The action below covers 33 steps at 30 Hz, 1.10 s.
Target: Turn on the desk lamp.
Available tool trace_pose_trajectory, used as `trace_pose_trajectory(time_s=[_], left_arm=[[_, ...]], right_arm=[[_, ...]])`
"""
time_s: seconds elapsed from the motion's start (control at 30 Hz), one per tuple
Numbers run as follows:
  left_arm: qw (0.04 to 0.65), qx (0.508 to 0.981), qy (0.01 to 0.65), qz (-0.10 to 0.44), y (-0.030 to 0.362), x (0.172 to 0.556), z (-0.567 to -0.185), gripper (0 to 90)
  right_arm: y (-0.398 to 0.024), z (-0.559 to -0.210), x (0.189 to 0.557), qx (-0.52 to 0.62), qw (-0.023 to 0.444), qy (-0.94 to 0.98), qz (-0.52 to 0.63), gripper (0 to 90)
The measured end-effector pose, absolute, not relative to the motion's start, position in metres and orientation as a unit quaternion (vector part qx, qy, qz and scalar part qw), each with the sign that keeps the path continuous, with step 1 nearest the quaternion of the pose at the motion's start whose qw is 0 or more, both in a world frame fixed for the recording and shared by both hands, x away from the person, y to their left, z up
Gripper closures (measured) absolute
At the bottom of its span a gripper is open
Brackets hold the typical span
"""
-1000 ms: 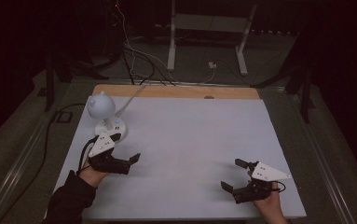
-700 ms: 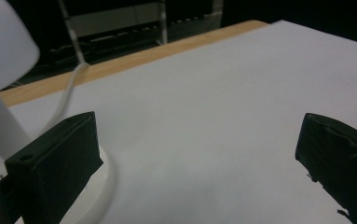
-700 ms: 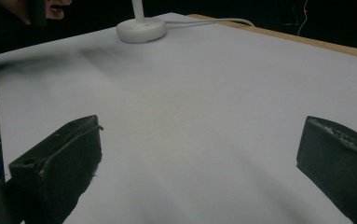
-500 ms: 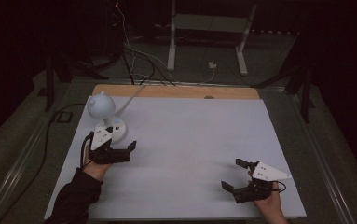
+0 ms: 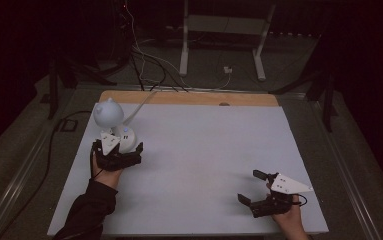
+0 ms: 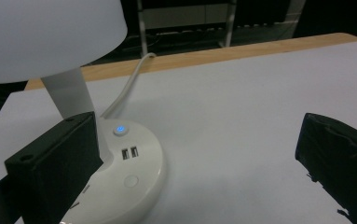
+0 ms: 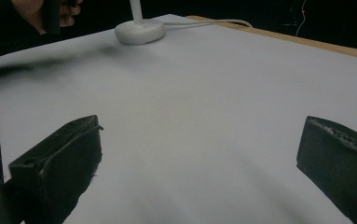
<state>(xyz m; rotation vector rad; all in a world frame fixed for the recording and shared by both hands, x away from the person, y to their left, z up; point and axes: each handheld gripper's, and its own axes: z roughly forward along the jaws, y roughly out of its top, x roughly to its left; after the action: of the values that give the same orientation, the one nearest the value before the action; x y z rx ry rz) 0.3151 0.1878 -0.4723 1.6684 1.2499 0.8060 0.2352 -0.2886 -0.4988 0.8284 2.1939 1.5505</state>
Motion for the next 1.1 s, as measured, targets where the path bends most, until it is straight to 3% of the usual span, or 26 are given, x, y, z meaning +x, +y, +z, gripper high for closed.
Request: trace_pose_trajectory(time_s=[0.53,0.83,0.93,1.1], left_arm=[[0.398,0.625,0.566,0.361,0.183,0.323,-0.478,0.4],[0.363,0.620,0.601,0.351,0.182,0.327,-0.483,2.2],[0.355,0.622,0.605,0.349,0.182,0.329,-0.486,8.0],[0.342,0.624,0.610,0.349,0.184,0.331,-0.489,30.1]], right_arm=[[-0.289,-0.499,0.236,0.292,0.165,0.769,0.544,0.0],[-0.290,-0.499,0.236,0.293,0.164,0.769,0.544,0.0],[-0.290,-0.499,0.236,0.294,0.165,0.769,0.544,0.0],[-0.291,-0.499,0.236,0.294,0.164,0.767,0.546,0.0]])
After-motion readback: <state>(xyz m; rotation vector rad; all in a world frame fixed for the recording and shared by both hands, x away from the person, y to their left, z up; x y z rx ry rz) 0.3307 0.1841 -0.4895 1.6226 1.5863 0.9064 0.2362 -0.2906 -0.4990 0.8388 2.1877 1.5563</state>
